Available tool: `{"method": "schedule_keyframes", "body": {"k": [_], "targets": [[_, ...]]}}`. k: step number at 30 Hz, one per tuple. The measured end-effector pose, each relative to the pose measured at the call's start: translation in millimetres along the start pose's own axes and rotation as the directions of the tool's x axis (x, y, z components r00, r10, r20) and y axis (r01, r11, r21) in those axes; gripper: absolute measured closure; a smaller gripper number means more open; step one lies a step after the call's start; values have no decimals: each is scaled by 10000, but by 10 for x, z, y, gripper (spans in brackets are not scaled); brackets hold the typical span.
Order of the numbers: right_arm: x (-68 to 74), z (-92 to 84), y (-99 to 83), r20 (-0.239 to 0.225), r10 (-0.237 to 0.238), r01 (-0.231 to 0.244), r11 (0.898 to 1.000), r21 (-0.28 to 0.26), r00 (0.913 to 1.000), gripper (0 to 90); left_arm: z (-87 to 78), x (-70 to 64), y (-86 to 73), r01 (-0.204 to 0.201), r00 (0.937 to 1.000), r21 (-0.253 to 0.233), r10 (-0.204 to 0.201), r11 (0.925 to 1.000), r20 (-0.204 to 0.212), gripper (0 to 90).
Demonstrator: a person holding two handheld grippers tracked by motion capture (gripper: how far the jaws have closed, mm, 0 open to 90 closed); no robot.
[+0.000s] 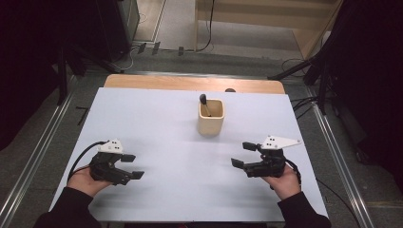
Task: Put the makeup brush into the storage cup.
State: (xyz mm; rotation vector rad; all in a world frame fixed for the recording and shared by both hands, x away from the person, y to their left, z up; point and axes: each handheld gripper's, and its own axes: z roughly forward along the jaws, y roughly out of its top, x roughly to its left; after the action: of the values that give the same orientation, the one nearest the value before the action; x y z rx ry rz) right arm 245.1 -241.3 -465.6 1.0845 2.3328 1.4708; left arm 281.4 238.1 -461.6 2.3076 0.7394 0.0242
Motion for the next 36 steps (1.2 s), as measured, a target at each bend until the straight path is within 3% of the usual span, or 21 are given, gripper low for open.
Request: {"method": "schedule_keyframes", "body": {"k": [11, 31, 36], "targets": [[4, -74, -96, 56, -358, 356, 9987, 371, 9993, 199, -5, -2, 0, -9, 10000, 0, 9, 10000, 6, 269], [-111, -110, -239, 162, -490, 461, 9879, 1483, 9987, 199, -10, -8, 0, -56, 10000, 7, 56, 10000, -16, 269], [-123, -109, -236, 142, -443, 418, 9885, 1456, 9989, 200, -8, -20, 4, -135, 9999, -12, 135, 9999, -7, 269]]}}
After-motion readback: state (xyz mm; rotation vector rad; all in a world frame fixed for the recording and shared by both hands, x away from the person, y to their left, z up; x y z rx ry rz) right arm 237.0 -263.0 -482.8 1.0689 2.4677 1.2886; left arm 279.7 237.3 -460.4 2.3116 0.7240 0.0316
